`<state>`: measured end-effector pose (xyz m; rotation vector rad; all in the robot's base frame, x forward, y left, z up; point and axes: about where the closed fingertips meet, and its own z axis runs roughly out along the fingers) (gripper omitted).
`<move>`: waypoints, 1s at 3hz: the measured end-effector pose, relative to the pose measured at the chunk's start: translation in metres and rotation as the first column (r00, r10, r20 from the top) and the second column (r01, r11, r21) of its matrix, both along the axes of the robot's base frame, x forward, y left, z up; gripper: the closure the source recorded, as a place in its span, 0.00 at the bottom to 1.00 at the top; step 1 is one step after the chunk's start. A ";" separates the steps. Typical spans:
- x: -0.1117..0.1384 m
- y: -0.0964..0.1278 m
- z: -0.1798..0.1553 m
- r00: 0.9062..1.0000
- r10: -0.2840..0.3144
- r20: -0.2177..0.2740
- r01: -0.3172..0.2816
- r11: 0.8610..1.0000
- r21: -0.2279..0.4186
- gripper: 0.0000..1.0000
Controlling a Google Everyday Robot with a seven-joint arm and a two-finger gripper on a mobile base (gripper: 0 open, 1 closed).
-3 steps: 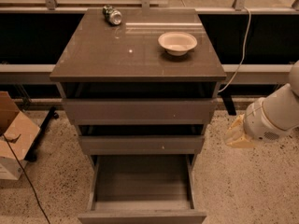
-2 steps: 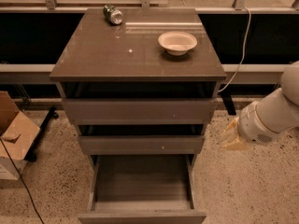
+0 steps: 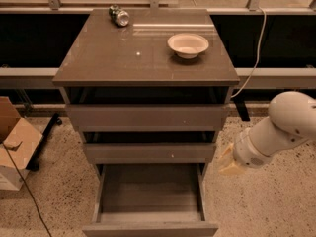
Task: Close bottom drawer
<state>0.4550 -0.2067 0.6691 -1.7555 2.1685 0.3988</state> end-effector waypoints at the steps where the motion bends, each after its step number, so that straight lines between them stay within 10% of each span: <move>1: -0.003 0.007 -0.045 0.998 0.024 -0.052 -0.022 0.999 0.039 1.00; 3: -0.008 0.010 -0.131 0.993 0.038 -0.114 -0.021 0.989 0.145 1.00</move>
Offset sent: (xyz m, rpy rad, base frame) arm -0.0063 0.0106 -0.1386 0.1413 0.1161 0.0482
